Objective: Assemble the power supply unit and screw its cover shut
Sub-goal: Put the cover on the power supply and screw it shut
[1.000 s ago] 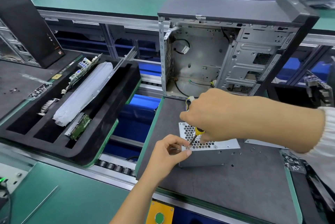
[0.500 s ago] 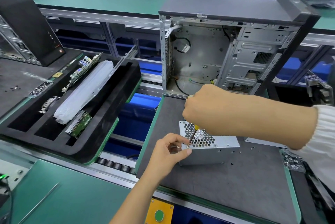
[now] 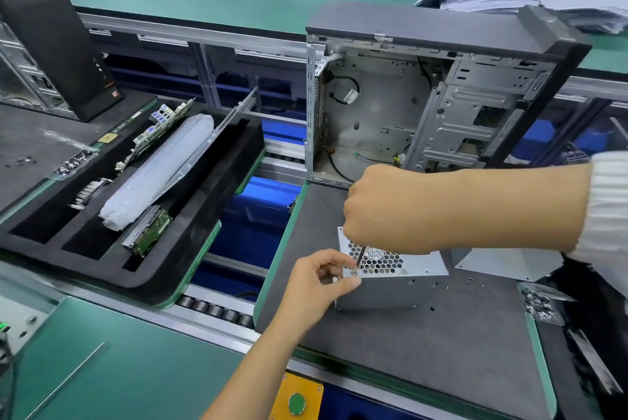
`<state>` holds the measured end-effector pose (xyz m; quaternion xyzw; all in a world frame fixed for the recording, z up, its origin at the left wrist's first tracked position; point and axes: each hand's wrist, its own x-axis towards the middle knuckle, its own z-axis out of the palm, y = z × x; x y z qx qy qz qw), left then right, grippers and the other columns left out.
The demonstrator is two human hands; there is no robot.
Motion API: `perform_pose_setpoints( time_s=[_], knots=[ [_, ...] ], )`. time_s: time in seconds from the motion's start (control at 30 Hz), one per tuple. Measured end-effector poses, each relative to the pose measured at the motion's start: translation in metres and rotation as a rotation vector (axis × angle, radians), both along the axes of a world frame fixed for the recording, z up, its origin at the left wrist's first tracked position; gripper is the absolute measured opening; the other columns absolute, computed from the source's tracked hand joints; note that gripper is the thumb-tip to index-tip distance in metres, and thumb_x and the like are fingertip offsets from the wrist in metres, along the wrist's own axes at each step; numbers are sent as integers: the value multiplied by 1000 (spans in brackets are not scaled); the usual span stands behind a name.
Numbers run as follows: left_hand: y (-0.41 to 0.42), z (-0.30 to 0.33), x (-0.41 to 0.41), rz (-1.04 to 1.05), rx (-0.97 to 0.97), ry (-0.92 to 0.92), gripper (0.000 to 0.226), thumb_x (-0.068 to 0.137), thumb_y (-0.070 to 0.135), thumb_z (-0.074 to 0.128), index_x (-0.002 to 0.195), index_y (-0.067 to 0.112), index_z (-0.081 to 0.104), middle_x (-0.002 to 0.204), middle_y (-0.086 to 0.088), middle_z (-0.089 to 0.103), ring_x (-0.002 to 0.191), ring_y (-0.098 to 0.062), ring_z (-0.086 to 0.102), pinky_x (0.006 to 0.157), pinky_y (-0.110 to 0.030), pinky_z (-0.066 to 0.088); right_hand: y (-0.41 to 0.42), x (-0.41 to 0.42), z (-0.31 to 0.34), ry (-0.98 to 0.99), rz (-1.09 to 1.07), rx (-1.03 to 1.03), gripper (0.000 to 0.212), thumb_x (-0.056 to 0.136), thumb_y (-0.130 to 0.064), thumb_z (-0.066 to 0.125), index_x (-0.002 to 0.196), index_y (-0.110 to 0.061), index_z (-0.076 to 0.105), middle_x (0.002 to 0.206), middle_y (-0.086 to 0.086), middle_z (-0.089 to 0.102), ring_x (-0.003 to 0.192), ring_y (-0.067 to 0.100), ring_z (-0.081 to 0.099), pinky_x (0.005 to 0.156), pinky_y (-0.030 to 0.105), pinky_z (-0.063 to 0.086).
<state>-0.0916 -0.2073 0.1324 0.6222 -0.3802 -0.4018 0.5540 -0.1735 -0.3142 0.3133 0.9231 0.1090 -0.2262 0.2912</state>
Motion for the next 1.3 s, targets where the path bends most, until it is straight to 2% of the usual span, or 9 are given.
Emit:
perform_pose_setpoints(
  time_s=[0.1,0.27,0.43,0.53,0.67,0.87,1.07,1.17,1.3],
  knots=[
    [0,-2,2,-1,-5,2,24,76,11,83,80,33,74,64,15,54,65,-5,49,70,-17,45,-7,-5,-1,29,177,-48,22,64,6,39,60,-13,29,67,2,39,70,25,49,44,23,18],
    [-1,0,4,-14,12,31,24,74,10,84,79,31,76,66,7,53,64,-8,47,67,-22,47,-13,-15,9,-23,489,-170,16,71,-4,60,67,-19,57,68,-4,44,60,17,46,49,28,41],
    [-3,4,4,-5,53,161,29,70,1,84,73,29,77,80,-3,62,63,-6,55,69,-17,51,-6,-14,19,125,450,-218,13,63,-5,59,64,-18,59,67,-2,43,51,15,40,41,24,33],
    [-4,5,4,-7,64,178,30,69,-1,84,74,27,78,71,4,60,61,-4,52,66,-15,49,0,-8,13,259,233,-210,12,66,-1,61,68,-10,54,65,3,42,42,17,28,39,22,18],
    [-5,6,5,0,79,169,28,68,1,85,74,27,78,72,1,58,60,-4,48,66,-15,48,3,9,10,189,-102,5,43,84,-15,57,56,-14,25,54,2,30,44,17,26,48,26,32],
    [-5,10,5,19,91,129,26,67,2,87,78,24,79,74,0,57,58,-1,47,63,-11,46,-4,26,9,179,-993,448,40,86,-26,65,52,-10,52,49,1,54,39,13,46,42,17,35],
    [-3,11,4,16,105,121,24,66,2,87,78,22,79,66,6,56,59,0,48,63,-14,45,-30,25,8,432,-1688,684,36,98,-29,48,84,2,59,47,-2,41,27,3,24,28,12,16],
    [-3,10,5,10,104,122,24,67,2,87,79,22,80,61,14,57,59,1,49,64,-13,46,-30,20,8,483,-1564,650,43,99,-37,44,82,-1,60,52,-1,44,31,6,29,30,13,19],
    [-2,12,7,-4,127,70,23,69,10,87,81,28,79,69,6,58,66,-4,51,70,-18,50,-19,23,11,468,-970,375,49,82,-46,67,92,1,57,72,7,55,52,16,43,44,19,33]
  ],
)
